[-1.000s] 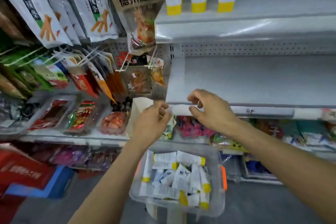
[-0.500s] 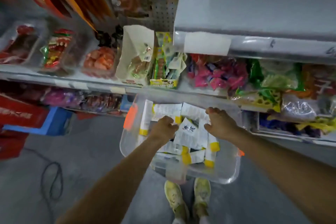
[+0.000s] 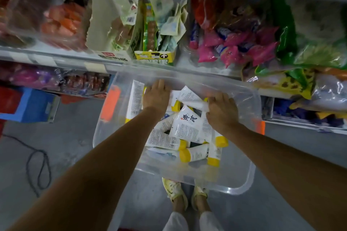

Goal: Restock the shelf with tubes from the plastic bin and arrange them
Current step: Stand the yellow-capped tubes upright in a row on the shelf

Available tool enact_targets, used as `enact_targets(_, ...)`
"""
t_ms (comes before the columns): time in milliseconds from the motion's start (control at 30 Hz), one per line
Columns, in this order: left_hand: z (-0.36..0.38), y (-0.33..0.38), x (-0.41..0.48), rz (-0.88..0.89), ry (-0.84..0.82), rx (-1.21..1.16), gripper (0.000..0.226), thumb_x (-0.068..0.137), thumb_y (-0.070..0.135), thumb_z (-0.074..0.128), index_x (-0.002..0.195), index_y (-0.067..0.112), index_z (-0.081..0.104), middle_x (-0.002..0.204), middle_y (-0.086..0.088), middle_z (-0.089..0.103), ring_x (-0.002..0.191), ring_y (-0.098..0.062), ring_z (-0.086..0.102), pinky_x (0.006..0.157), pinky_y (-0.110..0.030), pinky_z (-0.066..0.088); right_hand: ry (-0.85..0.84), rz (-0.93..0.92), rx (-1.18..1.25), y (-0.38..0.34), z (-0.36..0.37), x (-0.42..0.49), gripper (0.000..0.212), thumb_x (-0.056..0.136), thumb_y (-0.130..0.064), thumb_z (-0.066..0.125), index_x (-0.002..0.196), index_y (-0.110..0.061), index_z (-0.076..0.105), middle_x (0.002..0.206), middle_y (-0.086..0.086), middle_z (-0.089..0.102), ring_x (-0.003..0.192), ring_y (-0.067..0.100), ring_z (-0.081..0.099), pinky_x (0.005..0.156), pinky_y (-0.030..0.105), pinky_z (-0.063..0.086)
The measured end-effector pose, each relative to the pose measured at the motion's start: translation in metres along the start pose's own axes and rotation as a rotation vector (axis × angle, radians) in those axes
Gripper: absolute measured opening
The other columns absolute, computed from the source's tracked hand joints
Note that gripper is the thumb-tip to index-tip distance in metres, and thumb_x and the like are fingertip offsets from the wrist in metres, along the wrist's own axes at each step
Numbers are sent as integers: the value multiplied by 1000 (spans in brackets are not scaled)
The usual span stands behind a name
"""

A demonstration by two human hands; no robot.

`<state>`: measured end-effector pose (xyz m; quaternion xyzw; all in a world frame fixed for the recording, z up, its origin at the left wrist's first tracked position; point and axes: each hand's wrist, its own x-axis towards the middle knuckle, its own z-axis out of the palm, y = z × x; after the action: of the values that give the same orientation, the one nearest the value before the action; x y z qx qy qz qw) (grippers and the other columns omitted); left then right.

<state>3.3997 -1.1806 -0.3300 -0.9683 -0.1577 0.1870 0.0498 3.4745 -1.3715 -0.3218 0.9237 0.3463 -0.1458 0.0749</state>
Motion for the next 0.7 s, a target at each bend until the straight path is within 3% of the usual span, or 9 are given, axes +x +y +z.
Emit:
enact_targets(133, 1, -9, -5, 68, -21, 11, 52, 86, 20, 61, 134, 18, 42, 133, -7, 41, 128, -26, 39, 109, -40, 30, -109, -67, -9, 3, -7, -2, 50, 80, -36, 65, 121, -12, 48, 125, 12, 48, 116, 32, 45, 92, 38, 37)
enact_targets(233, -4, -11, -19, 114, -51, -23, 55, 88, 25, 58, 139, 21, 38, 138, -2, 44, 134, -24, 37, 119, -49, 10, -198, 2, 148, -1, -20, -12, 60, 77, -45, 65, 120, -10, 42, 118, 10, 59, 107, 32, 58, 82, 35, 43)
enact_targets(300, -19, -7, -29, 65, -15, -143, 50, 89, 28, 54, 137, 21, 41, 137, -2, 47, 133, -23, 41, 118, -48, 12, -219, 86, 287, -3, -29, -20, 60, 77, -46, 64, 118, -10, 39, 113, 9, 62, 104, 32, 62, 76, 34, 43)
enact_targets(400, -52, -2, -45, -204, -2, -714, 25, 87, 15, 51, 111, 15, 57, 113, -12, 62, 108, -32, 57, 98, -42, 41, -246, 183, 506, -5, -46, -35, 55, 75, -50, 66, 106, -16, 38, 111, 6, 59, 103, 32, 60, 74, 33, 41)
enact_targets(500, -87, -2, -64, -626, -69, -1472, 10, 83, 0, 52, 87, 8, 57, 89, -19, 61, 85, -32, 55, 76, -37, 47, -254, 265, 813, -10, -68, -49, 49, 71, -51, 70, 96, -19, 43, 97, 3, 61, 88, 29, 64, 69, 37, 51)
enact_targets(600, -120, -4, -90, -848, -146, -1777, 13, 84, 1, 52, 96, 3, 56, 96, -17, 54, 83, -29, 53, 73, -39, 51, -215, 244, 1061, -18, -102, -68, 43, 75, -60, 67, 80, -19, 54, 68, -1, 59, 62, 24, 61, 55, 33, 48)
enact_targets(700, -152, -6, -118, -790, -171, -1887, 29, 89, 10, 50, 115, 1, 58, 105, -19, 59, 88, -26, 58, 61, -34, 52, -181, 225, 1216, -25, -141, -86, 49, 92, -53, 50, 76, -7, 55, 58, 2, 48, 56, 24, 54, 52, 32, 43)
